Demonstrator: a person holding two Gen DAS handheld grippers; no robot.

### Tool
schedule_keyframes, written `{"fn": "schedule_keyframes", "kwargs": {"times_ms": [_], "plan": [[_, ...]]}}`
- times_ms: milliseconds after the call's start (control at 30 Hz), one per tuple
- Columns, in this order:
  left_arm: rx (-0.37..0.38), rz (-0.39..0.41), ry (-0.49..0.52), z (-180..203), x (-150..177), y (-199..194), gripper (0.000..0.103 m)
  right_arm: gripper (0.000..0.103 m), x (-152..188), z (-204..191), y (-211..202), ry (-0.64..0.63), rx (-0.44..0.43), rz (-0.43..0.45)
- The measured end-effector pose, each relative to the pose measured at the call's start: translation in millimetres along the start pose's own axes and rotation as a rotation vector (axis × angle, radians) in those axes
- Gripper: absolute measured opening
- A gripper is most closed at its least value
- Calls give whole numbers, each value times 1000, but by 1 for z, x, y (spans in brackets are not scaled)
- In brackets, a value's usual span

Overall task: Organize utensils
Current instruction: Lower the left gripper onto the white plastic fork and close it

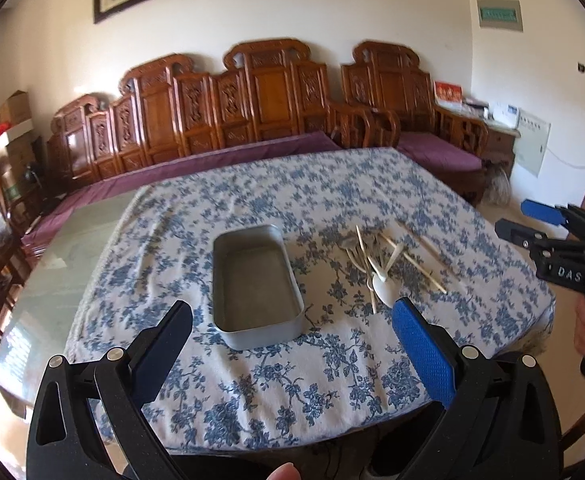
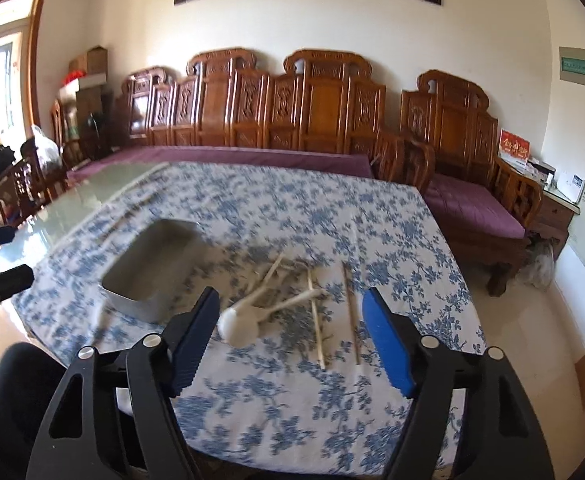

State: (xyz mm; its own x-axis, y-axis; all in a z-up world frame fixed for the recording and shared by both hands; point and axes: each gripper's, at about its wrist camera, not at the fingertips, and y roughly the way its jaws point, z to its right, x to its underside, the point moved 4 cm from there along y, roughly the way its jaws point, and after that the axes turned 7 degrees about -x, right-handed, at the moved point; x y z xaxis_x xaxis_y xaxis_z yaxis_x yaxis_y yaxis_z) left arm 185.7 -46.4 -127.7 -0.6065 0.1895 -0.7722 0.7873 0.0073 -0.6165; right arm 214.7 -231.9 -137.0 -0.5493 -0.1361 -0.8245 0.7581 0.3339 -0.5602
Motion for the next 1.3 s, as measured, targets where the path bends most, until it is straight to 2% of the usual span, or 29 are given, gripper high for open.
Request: {"fn": "schedule_keyframes", "kwargs": {"times_ms": [100, 333, 433, 500, 667, 800, 1033, 1133, 1300], "plan": [[14, -28, 26, 9, -4, 21, 97, 74, 4, 11, 22, -2, -2, -34], [100, -101, 65, 39, -15, 75, 95, 71, 14, 40, 72, 11, -1, -109], [116, -131, 87, 53, -19, 96, 86, 71, 21, 51, 85, 26, -4, -126], [153, -164, 94, 65, -22, 114, 79, 71, 26, 58, 93, 41, -4, -137], [198, -235, 104, 89, -24, 151, 58, 71, 41, 78, 112, 91, -5, -159], [245, -284, 96, 109, -26, 177, 48, 71, 51, 86, 120, 113, -9, -182], [260, -403, 99, 138, -32, 233, 26, 71, 57, 92, 124, 136, -8, -193], [289, -478, 83, 144, -31, 254, 25, 71, 57, 92, 125, 137, -10, -194], [276, -539, 99, 148, -29, 273, 20, 71, 58, 95, 127, 149, -17, -198]]}}
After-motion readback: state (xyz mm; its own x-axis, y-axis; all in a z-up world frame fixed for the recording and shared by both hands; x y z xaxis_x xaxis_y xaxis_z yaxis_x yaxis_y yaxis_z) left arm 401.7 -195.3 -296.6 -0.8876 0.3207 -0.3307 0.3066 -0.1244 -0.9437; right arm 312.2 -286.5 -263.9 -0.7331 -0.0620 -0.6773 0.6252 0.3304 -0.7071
